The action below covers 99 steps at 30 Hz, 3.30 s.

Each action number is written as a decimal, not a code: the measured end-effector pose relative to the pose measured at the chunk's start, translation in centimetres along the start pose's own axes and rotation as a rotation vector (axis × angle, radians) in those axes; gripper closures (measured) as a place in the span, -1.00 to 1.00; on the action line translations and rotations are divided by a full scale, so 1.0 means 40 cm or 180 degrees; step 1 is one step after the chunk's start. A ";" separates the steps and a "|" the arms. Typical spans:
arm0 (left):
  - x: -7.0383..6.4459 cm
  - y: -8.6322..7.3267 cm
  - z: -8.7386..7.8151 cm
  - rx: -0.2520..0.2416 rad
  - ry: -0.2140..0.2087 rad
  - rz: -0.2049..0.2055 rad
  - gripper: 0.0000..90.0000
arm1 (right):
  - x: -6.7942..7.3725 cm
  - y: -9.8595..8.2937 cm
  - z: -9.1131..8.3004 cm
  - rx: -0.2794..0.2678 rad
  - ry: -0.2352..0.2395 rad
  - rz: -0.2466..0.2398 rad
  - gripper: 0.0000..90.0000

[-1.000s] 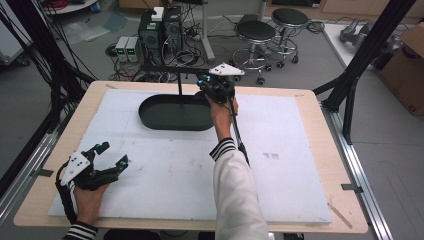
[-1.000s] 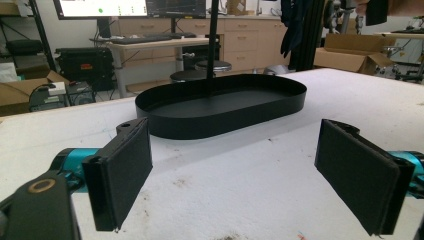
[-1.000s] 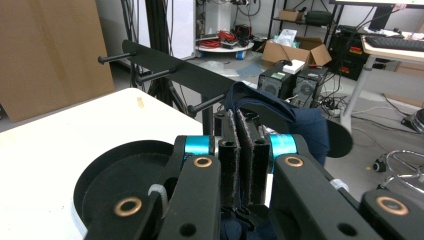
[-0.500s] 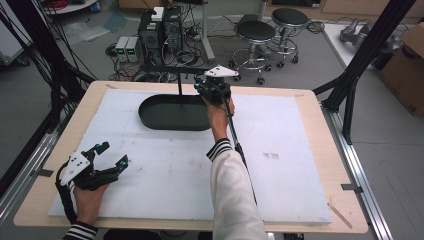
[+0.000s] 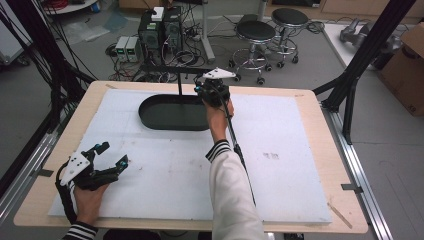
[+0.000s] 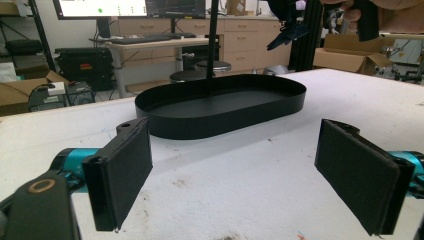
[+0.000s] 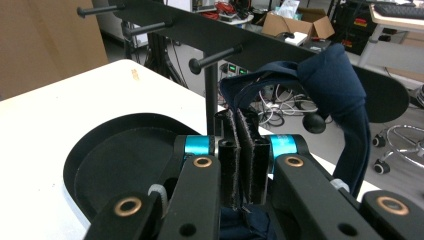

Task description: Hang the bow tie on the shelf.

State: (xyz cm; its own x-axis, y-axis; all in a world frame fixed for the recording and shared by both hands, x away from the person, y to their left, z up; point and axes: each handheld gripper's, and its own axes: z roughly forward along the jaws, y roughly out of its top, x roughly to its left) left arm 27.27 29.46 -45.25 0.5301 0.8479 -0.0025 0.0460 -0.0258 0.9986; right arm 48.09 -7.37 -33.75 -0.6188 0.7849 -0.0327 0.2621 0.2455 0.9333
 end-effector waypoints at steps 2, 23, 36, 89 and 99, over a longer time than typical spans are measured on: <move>0.000 0.000 0.000 0.0000 -0.0002 0.0000 -0.66 | -0.001 -0.002 0.002 0.0027 -0.0016 0.0021 0.94; 0.001 0.000 -0.001 -0.0004 0.0003 -0.0006 -0.65 | -0.052 -0.028 0.013 0.0104 -0.0207 0.0168 0.94; 0.001 0.000 -0.001 0.0000 0.0000 0.0003 -0.66 | -0.052 -0.044 0.035 0.0198 -0.0157 0.0183 0.85; -0.003 0.000 -0.001 -0.0012 -0.0002 0.0049 -0.66 | -0.022 -0.280 -0.676 -0.0656 -0.0449 0.0006 -0.74; -0.007 0.000 -0.002 -0.0010 0.0006 0.0102 -0.66 | -0.048 -0.439 -0.652 -0.0836 -0.0637 0.0107 -0.75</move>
State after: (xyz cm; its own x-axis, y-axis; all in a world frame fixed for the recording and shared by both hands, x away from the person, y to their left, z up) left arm 27.05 29.28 -45.26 0.5296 0.8477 0.0295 0.0264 -0.0512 0.9983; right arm 25.36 -28.01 -40.77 -0.4485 0.8926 -0.0456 0.0638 0.0829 0.9945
